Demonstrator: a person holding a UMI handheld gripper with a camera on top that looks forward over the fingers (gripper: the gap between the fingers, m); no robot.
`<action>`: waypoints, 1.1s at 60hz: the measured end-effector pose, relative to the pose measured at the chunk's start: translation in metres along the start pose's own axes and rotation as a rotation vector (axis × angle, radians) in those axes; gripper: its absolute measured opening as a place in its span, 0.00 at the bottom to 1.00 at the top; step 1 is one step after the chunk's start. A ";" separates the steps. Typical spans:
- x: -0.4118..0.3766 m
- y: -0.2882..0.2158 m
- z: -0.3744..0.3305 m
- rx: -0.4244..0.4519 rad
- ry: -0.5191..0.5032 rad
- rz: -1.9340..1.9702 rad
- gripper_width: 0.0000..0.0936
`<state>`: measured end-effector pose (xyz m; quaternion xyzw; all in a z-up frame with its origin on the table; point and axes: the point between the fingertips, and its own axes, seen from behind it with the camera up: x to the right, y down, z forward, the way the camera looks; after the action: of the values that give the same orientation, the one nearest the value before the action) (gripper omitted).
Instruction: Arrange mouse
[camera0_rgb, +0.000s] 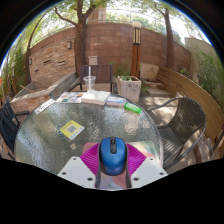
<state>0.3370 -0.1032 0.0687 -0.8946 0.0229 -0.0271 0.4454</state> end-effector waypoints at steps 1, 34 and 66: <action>0.005 0.010 0.005 -0.020 0.004 -0.003 0.36; 0.009 0.033 -0.061 -0.035 0.016 -0.030 0.91; -0.021 0.043 -0.273 0.076 0.077 -0.082 0.91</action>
<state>0.2966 -0.3446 0.1982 -0.8756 0.0023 -0.0805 0.4762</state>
